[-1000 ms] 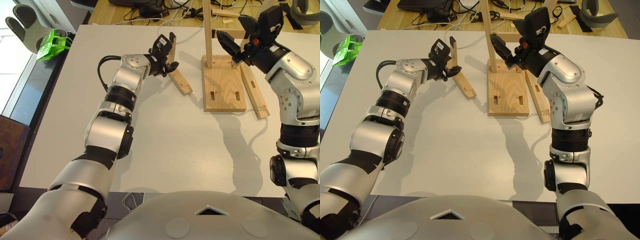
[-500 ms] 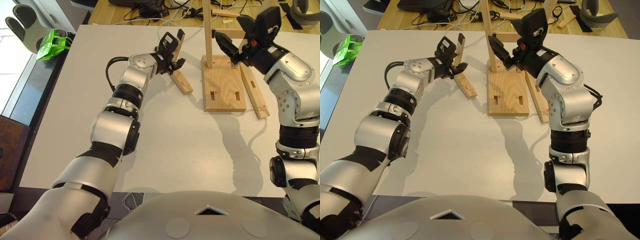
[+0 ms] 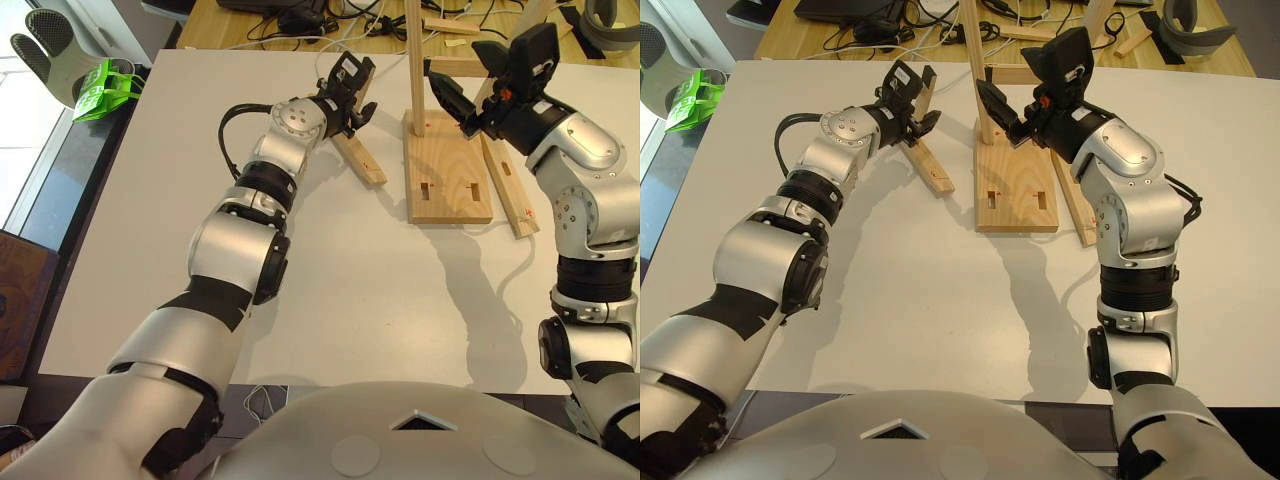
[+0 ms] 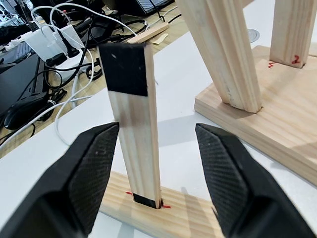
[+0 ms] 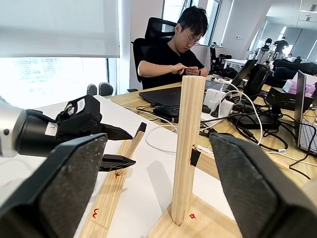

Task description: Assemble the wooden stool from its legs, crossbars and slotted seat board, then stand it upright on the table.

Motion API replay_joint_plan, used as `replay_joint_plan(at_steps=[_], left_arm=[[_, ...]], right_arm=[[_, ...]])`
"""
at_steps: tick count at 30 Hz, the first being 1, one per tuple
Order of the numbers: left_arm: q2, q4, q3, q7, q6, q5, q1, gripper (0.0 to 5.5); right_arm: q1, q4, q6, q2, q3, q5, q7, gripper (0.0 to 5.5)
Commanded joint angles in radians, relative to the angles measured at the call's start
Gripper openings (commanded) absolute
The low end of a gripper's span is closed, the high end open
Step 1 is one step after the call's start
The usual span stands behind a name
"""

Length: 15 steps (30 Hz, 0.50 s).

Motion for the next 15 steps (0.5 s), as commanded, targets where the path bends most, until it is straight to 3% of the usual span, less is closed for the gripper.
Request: replay_joint_plan(at_steps=[1, 15], left_arm=[[0.011, 0.032, -0.013, 0.011, -0.014, 0.031, -0.032, 2.85], [-0.007, 0.087, -0.009, -0.035, -0.005, 0.066, -0.038, 2.85]], right_arm=[[0.002, -0.014, 0.0, 0.006, 0.002, -0.003, -0.009, 3.83], [0.012, -0.022, 0.003, 0.012, 0.013, -0.005, -0.008, 3.83]])
